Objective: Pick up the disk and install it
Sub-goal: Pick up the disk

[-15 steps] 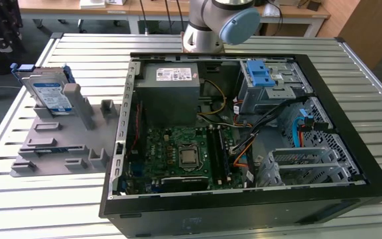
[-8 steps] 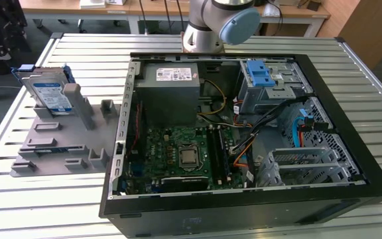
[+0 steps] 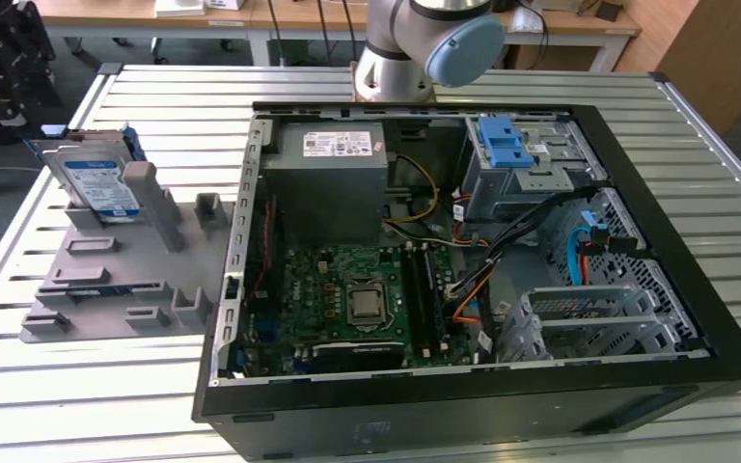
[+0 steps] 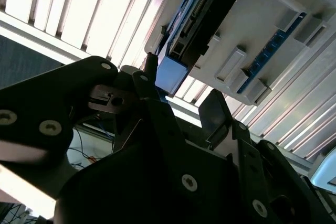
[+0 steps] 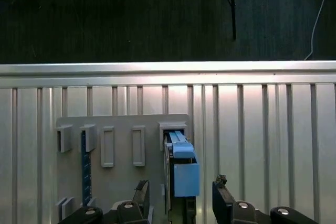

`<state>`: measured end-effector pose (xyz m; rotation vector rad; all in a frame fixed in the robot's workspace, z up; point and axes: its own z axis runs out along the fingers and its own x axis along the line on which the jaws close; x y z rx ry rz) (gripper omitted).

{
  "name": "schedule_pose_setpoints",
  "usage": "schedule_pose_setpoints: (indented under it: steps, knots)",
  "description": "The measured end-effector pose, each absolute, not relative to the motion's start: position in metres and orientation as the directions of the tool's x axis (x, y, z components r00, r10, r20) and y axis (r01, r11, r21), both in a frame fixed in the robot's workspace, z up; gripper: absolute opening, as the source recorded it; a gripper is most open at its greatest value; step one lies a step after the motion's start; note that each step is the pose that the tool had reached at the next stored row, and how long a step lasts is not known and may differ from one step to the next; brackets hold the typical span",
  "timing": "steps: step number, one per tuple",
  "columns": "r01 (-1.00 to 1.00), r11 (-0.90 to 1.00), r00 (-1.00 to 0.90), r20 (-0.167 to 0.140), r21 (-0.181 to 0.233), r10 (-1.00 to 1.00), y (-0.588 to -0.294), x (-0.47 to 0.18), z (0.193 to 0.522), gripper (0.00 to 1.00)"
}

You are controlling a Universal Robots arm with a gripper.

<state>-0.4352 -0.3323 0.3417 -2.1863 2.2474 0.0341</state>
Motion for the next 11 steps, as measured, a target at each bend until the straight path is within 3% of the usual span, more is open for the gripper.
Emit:
schedule_pose_setpoints:
  steps: [11]
  knots:
    - [-1.000, 0.027, -0.028, -0.017, 0.011, -0.999, -0.3323, -0.4352, 0.3340, 0.59]
